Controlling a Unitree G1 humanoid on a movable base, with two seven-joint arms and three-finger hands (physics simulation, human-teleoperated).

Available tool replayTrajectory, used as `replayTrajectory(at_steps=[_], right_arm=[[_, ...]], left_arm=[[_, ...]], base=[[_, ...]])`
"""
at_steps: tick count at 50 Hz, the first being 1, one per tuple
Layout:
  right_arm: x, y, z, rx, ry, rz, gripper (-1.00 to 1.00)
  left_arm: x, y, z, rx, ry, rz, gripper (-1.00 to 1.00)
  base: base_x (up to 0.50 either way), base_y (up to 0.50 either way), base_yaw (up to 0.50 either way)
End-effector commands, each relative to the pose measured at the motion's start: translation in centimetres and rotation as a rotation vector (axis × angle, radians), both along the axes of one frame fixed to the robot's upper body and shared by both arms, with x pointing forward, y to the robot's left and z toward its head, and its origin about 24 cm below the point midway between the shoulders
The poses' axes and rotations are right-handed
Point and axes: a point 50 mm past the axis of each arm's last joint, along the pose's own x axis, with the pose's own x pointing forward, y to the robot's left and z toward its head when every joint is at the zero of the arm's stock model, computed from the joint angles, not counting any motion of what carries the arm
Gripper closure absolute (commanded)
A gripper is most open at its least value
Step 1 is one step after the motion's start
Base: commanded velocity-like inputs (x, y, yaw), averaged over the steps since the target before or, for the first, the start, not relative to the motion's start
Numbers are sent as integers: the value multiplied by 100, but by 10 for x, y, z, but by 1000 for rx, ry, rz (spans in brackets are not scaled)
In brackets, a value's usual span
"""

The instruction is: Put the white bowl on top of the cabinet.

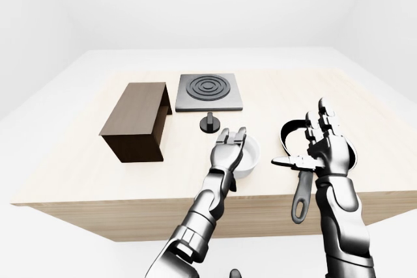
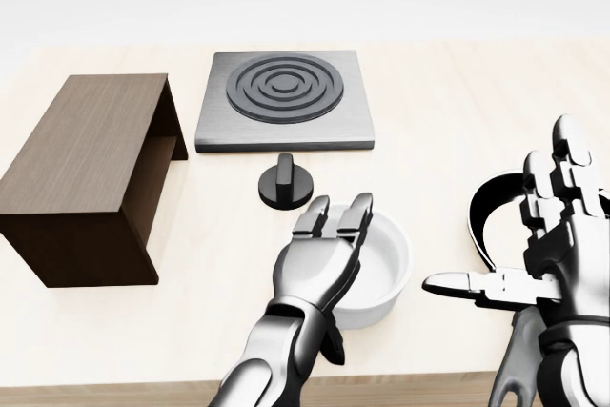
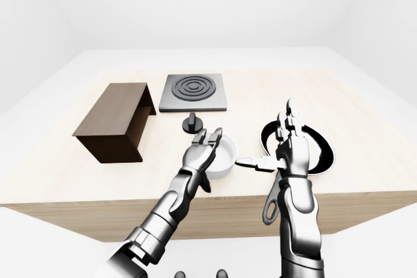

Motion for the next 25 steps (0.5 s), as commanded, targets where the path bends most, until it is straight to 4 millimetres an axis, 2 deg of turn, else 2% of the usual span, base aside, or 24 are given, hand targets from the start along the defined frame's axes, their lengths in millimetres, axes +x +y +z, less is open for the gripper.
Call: replayTrajectory(at_steps=[1,24,25], right_arm=[[0,1,0,-1,0,3,-100],[-1,1,1,-1,-5,3,-100],[-1,0,1,-2,-4,3,-100]], left_arm=[[1,1,-4,-6,12,8,-100],[0,0,-10,-17,27,21,-100],[0,0,-12,-14,31,22,-9]], base=[[0,0,0],[0,0,0],[0,0,0]])
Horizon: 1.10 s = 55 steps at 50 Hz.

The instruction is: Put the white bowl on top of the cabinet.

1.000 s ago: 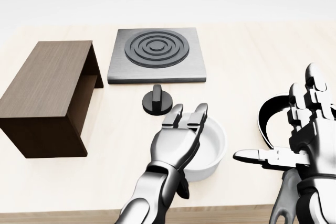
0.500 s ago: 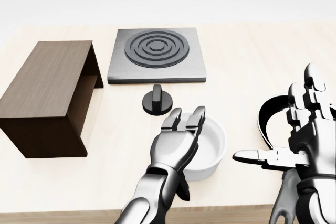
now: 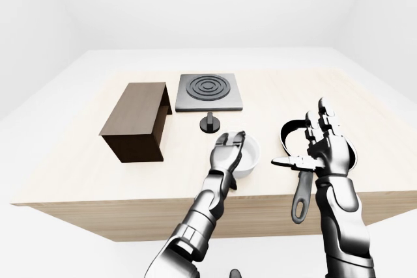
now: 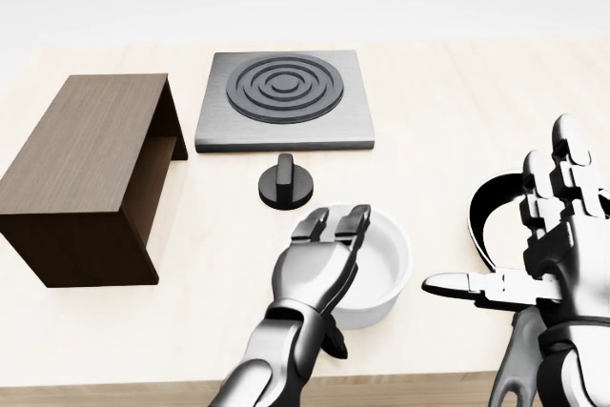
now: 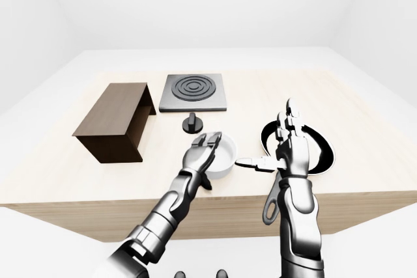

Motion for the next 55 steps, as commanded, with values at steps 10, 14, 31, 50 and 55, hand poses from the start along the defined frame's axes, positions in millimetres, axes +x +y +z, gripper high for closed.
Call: replayTrajectory(at_steps=[10,14,31,50,55], right_arm=[[0,-1,1,1,-2,0,-100],[0,-1,1,1,-4,0,-100],[0,-1,2,0,-9,1,-100],[-1,2,0,-3,0,9,-100],[-1,2,-1,-3,3,11,-100]], left_arm=[[-3,-1,-8,19,12,-3,100],[-3,-2,-7,21,8,-8,100],[-4,-2,-7,34,5,-14,100],[19,25,30,296,-43,-51,100],[19,29,33,369,-39,-51,100]], base=[[0,0,0],[0,0,0],[0,0,0],[0,0,0],[0,0,0]])
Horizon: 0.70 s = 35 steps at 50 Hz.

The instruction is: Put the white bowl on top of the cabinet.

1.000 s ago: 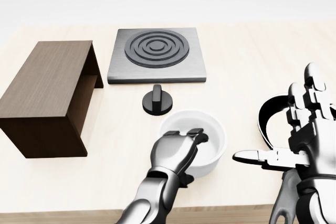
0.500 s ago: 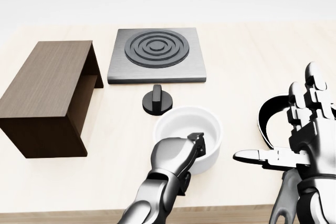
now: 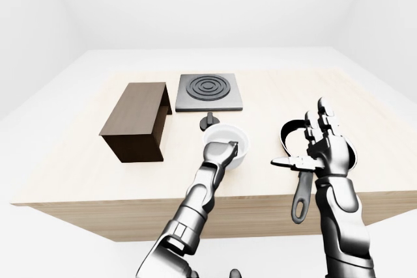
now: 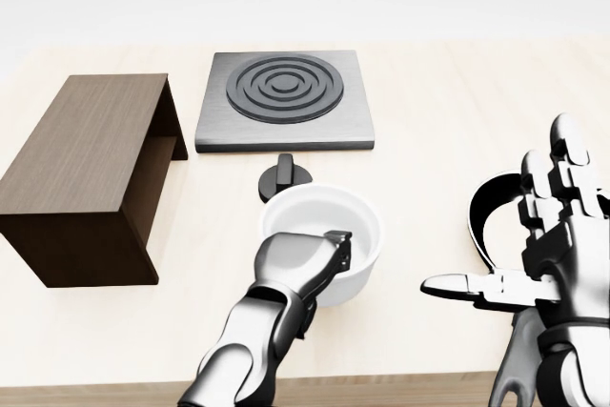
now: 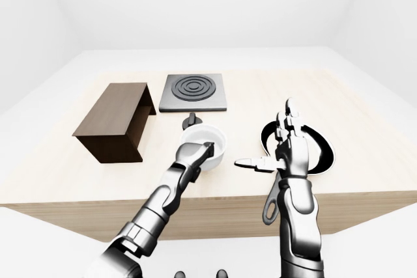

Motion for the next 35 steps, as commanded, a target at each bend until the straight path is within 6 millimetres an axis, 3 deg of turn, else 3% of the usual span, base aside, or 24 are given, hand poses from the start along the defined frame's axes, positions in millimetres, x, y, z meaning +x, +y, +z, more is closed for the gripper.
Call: replayTrajectory(at_steps=[1,35], right_arm=[[0,1,-2,-1,7,5,-100],[-1,9,-9,-13,37,27,-100]], left_arm=[[9,12,25,156,-85,0,100],[15,49,78,350,-131,147,100]], base=[[0,0,0],[0,0,0]])
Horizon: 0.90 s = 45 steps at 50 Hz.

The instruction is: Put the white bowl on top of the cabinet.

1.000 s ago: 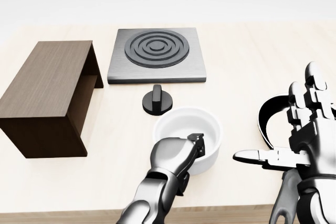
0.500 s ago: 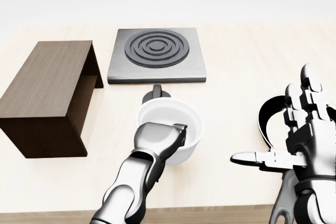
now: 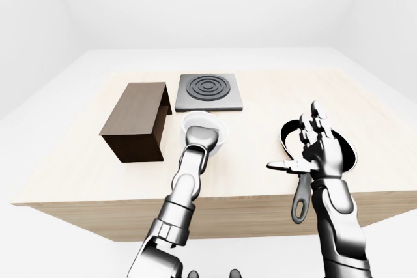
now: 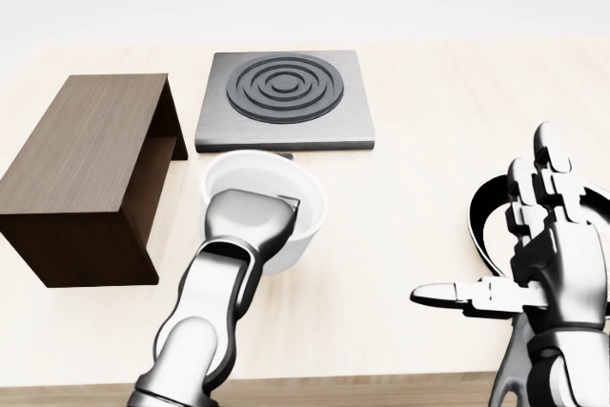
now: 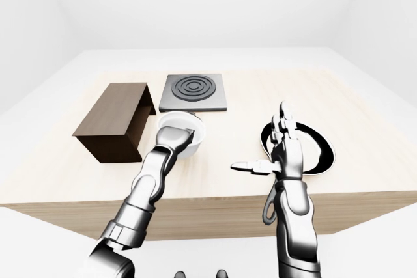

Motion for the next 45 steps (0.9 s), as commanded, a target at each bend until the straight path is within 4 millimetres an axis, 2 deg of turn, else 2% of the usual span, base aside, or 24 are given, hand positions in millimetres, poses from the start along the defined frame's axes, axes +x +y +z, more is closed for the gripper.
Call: replayTrajectory(at_steps=[1,2,9,20,34,45], right_arm=[[-1,2,-2,-4,9,5,-100],[-1,2,-2,-4,7,5,-100],[-2,2,-2,-6,6,7,-100],[-2,4,-3,-9,13,11,-100],[-3,7,-5,-12,20,18,-100],[-4,9,-6,-15,25,23,-100]], left_arm=[[2,10,25,42,-88,44,100],[3,14,36,71,-96,66,100],[6,21,55,81,-126,104,100],[5,20,92,-45,-285,71,100],[2,25,107,-47,-324,84,100],[5,36,116,-16,-331,125,100]], base=[[0,0,0],[0,0,0],[0,0,0],[0,0,0],[0,0,0],[0,0,0]])
